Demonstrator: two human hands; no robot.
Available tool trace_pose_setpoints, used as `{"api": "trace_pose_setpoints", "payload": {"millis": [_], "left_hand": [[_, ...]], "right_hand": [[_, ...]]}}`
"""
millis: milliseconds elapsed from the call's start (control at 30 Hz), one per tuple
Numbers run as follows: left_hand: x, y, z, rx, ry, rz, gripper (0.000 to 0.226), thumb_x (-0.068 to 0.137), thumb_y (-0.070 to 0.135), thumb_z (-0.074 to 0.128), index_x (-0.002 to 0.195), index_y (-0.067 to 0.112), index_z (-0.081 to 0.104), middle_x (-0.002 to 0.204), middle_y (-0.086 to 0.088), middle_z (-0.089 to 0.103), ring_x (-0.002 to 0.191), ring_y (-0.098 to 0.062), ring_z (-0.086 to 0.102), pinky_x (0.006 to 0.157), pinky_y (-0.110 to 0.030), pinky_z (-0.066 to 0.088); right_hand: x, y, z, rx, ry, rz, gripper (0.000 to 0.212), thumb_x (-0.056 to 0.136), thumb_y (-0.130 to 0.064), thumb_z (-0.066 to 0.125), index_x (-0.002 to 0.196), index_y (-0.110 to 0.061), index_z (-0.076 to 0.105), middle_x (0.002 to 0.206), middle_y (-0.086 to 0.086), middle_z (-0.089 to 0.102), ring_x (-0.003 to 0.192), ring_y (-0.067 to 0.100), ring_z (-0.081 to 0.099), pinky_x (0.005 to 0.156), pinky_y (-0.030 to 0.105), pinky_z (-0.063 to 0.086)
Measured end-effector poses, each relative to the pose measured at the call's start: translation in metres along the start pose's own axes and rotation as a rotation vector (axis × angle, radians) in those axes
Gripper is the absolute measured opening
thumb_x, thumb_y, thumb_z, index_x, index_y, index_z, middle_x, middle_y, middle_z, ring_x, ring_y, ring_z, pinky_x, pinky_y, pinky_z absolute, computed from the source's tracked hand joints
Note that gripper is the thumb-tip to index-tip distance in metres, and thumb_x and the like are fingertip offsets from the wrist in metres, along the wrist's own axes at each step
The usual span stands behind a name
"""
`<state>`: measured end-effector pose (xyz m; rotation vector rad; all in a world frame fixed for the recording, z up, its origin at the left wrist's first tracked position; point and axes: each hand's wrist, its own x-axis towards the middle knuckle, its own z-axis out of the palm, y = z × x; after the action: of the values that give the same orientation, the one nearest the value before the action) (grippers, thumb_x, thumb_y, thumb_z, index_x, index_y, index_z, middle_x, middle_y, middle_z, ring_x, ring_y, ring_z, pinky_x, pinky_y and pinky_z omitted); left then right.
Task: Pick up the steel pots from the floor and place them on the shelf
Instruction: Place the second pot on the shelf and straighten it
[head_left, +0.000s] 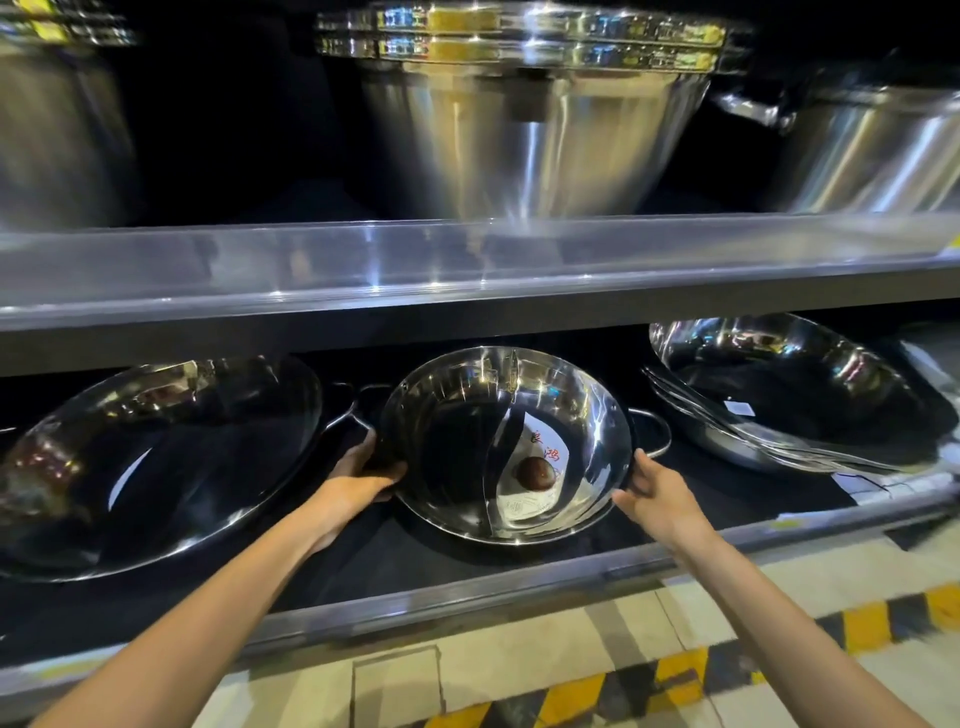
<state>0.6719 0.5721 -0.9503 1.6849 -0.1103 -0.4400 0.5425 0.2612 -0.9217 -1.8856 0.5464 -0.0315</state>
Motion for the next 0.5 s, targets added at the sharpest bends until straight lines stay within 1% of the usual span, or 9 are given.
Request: {"api": "trace_pose_setpoints", "payload": {"millis": [67, 133, 167, 233, 267, 333, 400, 467, 500], "left_hand": [[-0.002, -0.002, -0.002, 0.107, -0.014, -0.005, 0.095, 0.074, 0.023, 0.075, 0.147, 0.027, 0.014, 0.153, -0.003, 0.029, 0.127, -0.016, 0.045, 0.108, -0.039, 0.040], [-0.005, -0.003, -0.001, 0.283, -0.054, 0.007, 0.107, 0.064, 0.035, 0.082, 0.146, 0.033, 0.012, 0.151, -0.001, 0.028, 0.122, -0.012, 0.043, 0.109, -0.034, 0.036], [-0.006, -0.003, -0.001, 0.351, -0.069, 0.015, 0.112, 0.062, 0.035, 0.083, 0.146, 0.034, 0.009, 0.152, -0.001, 0.024, 0.121, -0.011, 0.041, 0.109, -0.034, 0.035], [-0.005, -0.004, -0.001, 0.425, -0.078, 0.028, 0.119, 0.062, 0.029, 0.085, 0.147, 0.034, 0.001, 0.154, -0.003, 0.017, 0.128, -0.014, 0.036, 0.113, -0.039, 0.034], [-0.006, -0.005, -0.001, 0.454, -0.078, 0.039, 0.122, 0.062, 0.027, 0.085, 0.147, 0.033, -0.001, 0.154, -0.004, 0.015, 0.127, -0.012, 0.035, 0.113, -0.036, 0.033], [-0.005, -0.006, 0.002, 0.504, -0.058, 0.079, 0.123, 0.060, 0.025, 0.086, 0.147, 0.032, -0.001, 0.154, -0.004, 0.015, 0.110, 0.004, 0.040, 0.102, -0.022, 0.033], [-0.002, -0.007, 0.008, 0.511, -0.004, 0.102, 0.123, 0.057, 0.025, 0.087, 0.147, 0.030, 0.004, 0.151, -0.003, 0.017, 0.089, 0.013, 0.040, 0.089, -0.007, 0.034], [0.001, -0.008, 0.015, 0.478, 0.040, 0.121, 0.114, 0.054, 0.025, 0.089, 0.144, 0.030, 0.019, 0.146, -0.002, 0.021, 0.086, 0.013, 0.041, 0.075, -0.002, 0.036], [0.002, -0.007, 0.018, 0.446, 0.047, 0.136, 0.103, 0.051, 0.025, 0.090, 0.135, 0.036, 0.031, 0.143, -0.001, 0.024, 0.088, 0.010, 0.045, 0.076, -0.003, 0.038]], "right_hand": [[0.001, 0.002, -0.005, 0.039, -0.105, -0.008, 0.078, 0.086, 0.002, 0.061, 0.147, -0.011, 0.014, 0.139, -0.001, 0.050, 0.113, -0.002, 0.053, 0.105, 0.024, 0.040], [0.000, 0.009, -0.009, 0.036, -0.241, -0.024, 0.091, 0.082, -0.002, 0.067, 0.148, -0.020, 0.006, 0.119, -0.023, 0.054, 0.090, -0.018, 0.058, 0.088, 0.007, 0.044], [0.000, 0.014, -0.009, 0.029, -0.288, -0.025, 0.100, 0.080, -0.002, 0.069, 0.148, -0.025, 0.000, 0.111, -0.030, 0.050, 0.092, -0.018, 0.057, 0.090, 0.007, 0.043], [0.004, 0.022, -0.010, 0.011, -0.323, -0.025, 0.113, 0.077, 0.001, 0.071, 0.145, -0.028, -0.014, 0.112, -0.033, 0.044, 0.113, -0.007, 0.047, 0.107, 0.022, 0.033], [0.008, 0.024, -0.011, 0.009, -0.325, -0.028, 0.116, 0.076, 0.003, 0.071, 0.144, -0.029, -0.018, 0.118, -0.029, 0.043, 0.121, 0.000, 0.041, 0.110, 0.027, 0.029], [0.018, 0.022, -0.013, 0.022, -0.330, -0.030, 0.116, 0.077, 0.008, 0.067, 0.143, -0.029, -0.020, 0.128, -0.019, 0.041, 0.126, 0.005, 0.035, 0.109, 0.028, 0.031], [0.032, 0.018, -0.016, 0.023, -0.341, -0.041, 0.116, 0.077, 0.012, 0.066, 0.143, -0.028, -0.020, 0.124, -0.018, 0.043, 0.125, 0.005, 0.037, 0.105, 0.024, 0.033], [0.045, 0.014, -0.022, 0.007, -0.377, -0.065, 0.118, 0.075, 0.013, 0.067, 0.143, -0.026, -0.021, 0.128, -0.014, 0.045, 0.122, 0.004, 0.040, 0.105, 0.023, 0.032], [0.050, 0.012, -0.025, -0.005, -0.409, -0.072, 0.119, 0.074, 0.012, 0.069, 0.144, -0.027, -0.019, 0.133, -0.011, 0.045, 0.122, 0.003, 0.042, 0.105, 0.022, 0.033]]}}
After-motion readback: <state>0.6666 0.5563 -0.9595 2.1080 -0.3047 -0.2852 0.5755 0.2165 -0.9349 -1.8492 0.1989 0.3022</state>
